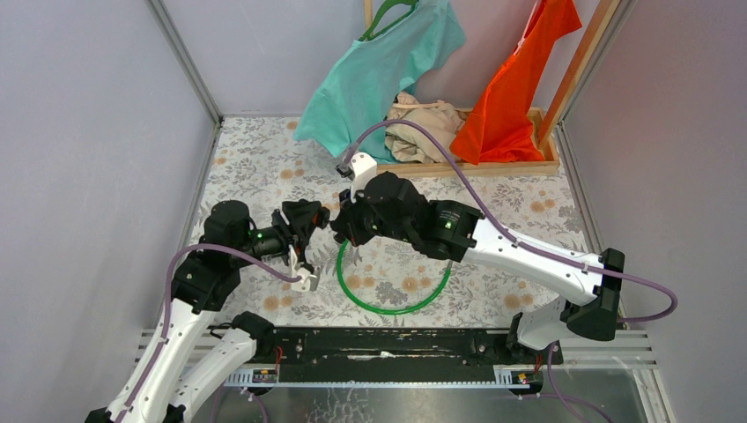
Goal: Unlock with the key
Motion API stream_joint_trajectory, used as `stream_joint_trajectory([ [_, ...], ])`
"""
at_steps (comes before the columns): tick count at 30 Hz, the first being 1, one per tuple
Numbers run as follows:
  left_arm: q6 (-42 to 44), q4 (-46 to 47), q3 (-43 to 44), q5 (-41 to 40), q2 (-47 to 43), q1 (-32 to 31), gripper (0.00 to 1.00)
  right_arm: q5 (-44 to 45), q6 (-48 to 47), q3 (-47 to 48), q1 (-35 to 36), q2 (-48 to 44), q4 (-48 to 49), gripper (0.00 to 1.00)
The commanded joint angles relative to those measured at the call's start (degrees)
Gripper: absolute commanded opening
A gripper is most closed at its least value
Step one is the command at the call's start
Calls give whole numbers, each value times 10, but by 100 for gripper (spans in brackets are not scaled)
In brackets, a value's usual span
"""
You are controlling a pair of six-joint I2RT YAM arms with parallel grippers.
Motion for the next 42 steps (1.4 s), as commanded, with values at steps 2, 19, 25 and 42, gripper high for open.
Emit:
stream_joint_trajectory([
  [2, -15, 119, 1, 70, -18, -9, 0, 34, 23, 21, 7, 25, 94, 0],
  [19, -72, 201, -12, 77, -27, -17, 0, 65, 28, -1, 13, 39, 174, 0],
  [25, 13, 200, -40, 101, -53, -21, 0, 66, 39, -17, 11, 27, 196, 33],
  [42, 19, 194, -37, 70, -56, -21, 0, 34, 27, -89, -2, -60, 238, 51],
])
